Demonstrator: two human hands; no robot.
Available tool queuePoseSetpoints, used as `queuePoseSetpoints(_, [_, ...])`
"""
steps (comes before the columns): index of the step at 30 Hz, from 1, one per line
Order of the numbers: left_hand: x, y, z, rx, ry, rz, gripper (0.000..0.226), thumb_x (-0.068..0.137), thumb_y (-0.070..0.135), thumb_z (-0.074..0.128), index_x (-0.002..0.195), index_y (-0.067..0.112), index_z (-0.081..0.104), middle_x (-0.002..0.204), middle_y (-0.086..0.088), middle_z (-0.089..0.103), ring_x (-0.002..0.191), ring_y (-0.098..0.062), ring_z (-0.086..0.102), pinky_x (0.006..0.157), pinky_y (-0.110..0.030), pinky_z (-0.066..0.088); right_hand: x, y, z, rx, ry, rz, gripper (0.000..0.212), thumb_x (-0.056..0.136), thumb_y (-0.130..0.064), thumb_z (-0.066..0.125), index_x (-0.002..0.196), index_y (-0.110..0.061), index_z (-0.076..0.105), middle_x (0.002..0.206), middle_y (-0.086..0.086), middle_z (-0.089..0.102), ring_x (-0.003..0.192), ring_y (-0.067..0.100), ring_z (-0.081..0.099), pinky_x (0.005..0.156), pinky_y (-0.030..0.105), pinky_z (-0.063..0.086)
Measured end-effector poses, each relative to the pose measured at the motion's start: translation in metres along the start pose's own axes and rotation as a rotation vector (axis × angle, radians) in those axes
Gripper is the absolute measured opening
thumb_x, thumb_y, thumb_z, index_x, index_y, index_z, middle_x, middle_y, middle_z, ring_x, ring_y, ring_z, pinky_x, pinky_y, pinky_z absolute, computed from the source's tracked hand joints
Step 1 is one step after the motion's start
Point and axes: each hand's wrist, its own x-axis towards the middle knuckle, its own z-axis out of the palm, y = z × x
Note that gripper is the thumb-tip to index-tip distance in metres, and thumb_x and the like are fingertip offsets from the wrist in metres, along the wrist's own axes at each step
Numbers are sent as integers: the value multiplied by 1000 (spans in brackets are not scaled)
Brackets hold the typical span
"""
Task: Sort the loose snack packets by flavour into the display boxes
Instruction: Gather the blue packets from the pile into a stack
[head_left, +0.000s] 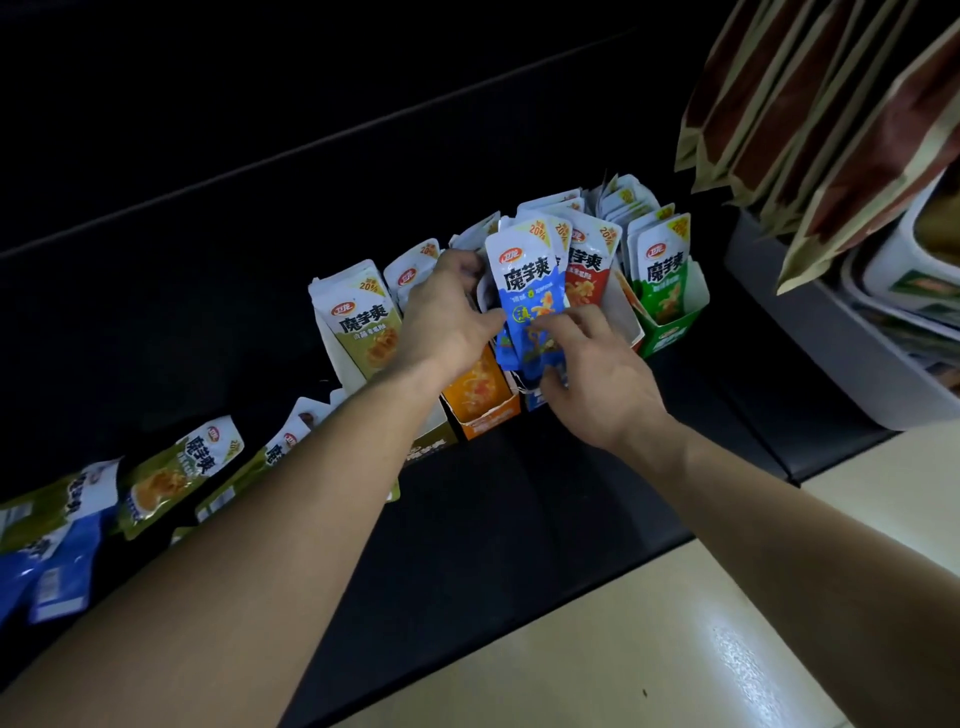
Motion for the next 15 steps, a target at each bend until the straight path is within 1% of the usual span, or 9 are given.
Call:
queuePoseSetpoints(3, [-6,3,2,84,-32,59,62,88,17,73,141,18,40,136,-1,60,111,-15,62,75,-19,45,-1,-3,0,-52,-4,23,48,91,-24,58,137,-29,45,139,0,38,121,27,49,77,43,55])
queuePoseSetpoints(4, [-9,4,4,87,-75,68,66,89,16,71,144,20,35,139,-1,58,108,-15,64,72,-18,46,-2,-3,0,-65,2,31,48,91,-25,58,137,-29,46,140,0,37,122,27,49,77,43,55])
queuePoseSetpoints(6, [-12,6,6,62,-169,62,73,90,13,68,148,25,26,136,3,56,93,-11,65,58,-10,46,-3,-4,-1,-74,15,48,49,91,-25,57,138,-28,49,143,0,37,125,26,48,79,42,54])
queuePoseSetpoints(7, [-12,7,3,56,-186,58,73,91,13,68,149,26,26,134,6,56,92,-10,64,58,-10,47,-4,-4,-1,-81,14,50,49,91,-25,56,140,-28,49,144,0,36,126,26,47,80,42,53])
queuePoseSetpoints(9, [-9,7,-4,80,-134,57,61,92,16,68,145,23,38,132,7,58,100,-14,63,74,-21,53,-5,-5,-1,-109,-7,38,51,93,-26,55,143,-29,49,145,0,36,127,27,45,81,43,53])
queuePoseSetpoints(10, [-7,5,-8,94,-89,52,53,93,16,67,141,21,45,128,6,61,104,-15,62,79,-25,52,-6,-4,-1,-120,-24,29,51,93,-27,54,144,-29,48,144,0,37,128,27,44,82,43,53])
queuePoseSetpoints(11, [-4,3,-11,94,-49,45,47,93,16,67,137,20,50,121,6,63,103,-15,62,79,-25,49,-6,-4,-1,-127,-42,19,51,93,-27,54,144,-28,49,143,0,40,129,27,43,84,42,53])
queuePoseSetpoints(13, [-1,-1,-14,89,1,45,44,92,15,69,132,19,53,110,8,60,97,-15,62,75,-27,50,-6,-2,0,-142,-74,-6,49,93,-28,54,142,-26,53,141,-1,46,128,27,42,93,43,51])
queuePoseSetpoints(15, [3,-1,-14,102,26,74,50,89,18,72,135,21,51,114,7,58,94,-17,62,77,-31,53,-6,-1,0,-167,-93,-22,43,92,-29,53,134,-25,60,139,-2,52,126,27,42,99,43,47])
